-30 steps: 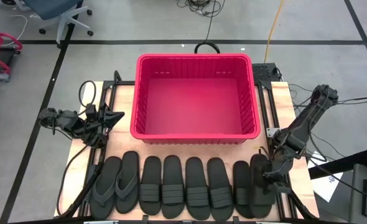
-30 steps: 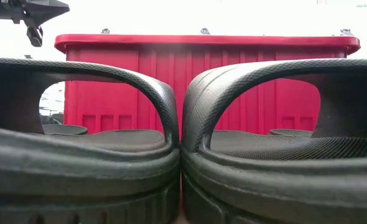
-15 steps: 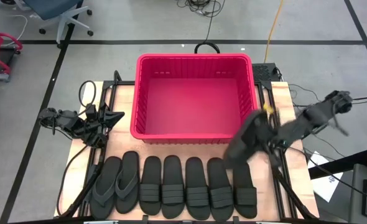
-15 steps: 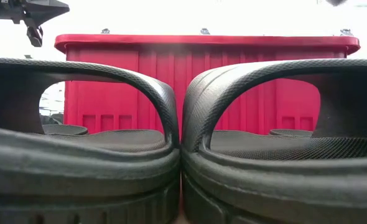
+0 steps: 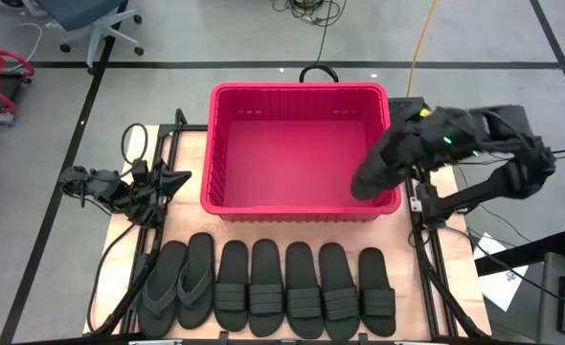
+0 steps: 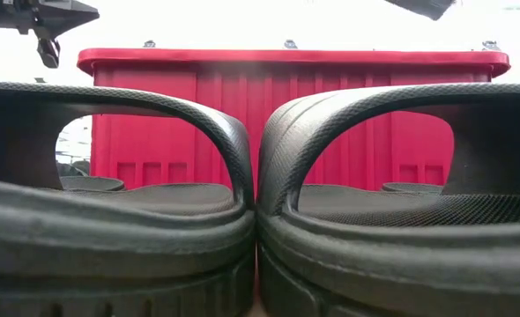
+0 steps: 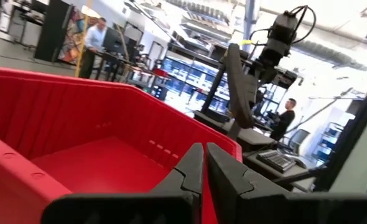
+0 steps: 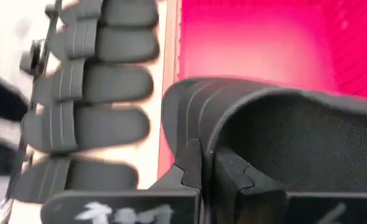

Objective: Pick and place slides into bin
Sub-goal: Put the black slide into the red container

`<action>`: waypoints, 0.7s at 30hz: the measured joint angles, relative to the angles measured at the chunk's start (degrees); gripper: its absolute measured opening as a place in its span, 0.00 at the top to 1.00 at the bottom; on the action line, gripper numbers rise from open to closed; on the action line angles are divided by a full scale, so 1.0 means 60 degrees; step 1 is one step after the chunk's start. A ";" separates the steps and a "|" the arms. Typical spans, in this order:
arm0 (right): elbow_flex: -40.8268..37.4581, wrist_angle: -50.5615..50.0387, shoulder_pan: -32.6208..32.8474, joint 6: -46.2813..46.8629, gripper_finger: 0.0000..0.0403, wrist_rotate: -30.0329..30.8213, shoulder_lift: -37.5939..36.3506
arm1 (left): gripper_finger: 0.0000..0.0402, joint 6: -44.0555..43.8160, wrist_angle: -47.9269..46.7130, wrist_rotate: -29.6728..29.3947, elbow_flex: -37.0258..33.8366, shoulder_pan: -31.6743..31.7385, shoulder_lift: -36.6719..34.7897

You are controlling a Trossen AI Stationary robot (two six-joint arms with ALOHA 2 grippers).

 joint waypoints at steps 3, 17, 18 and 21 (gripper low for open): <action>0.0130 0.0280 -0.1080 -0.1622 0.99 -0.1625 0.0382 | 0.95 0.0067 0.0016 -0.0177 0.0000 0.0000 0.0043; -0.0201 0.0143 -0.4318 -0.4955 0.99 -0.0827 0.3007 | 0.95 0.0039 0.0007 -0.0891 0.0004 0.0000 0.0945; -0.0340 0.0145 -0.4434 -0.5110 0.99 -0.0844 0.3149 | 0.95 0.0065 -0.0019 -0.0891 0.0004 0.0000 0.1031; -0.0842 0.0153 -0.4717 -0.5412 0.99 -0.1326 0.3570 | 0.95 0.0127 -0.0008 -0.0897 0.0004 0.0000 0.1275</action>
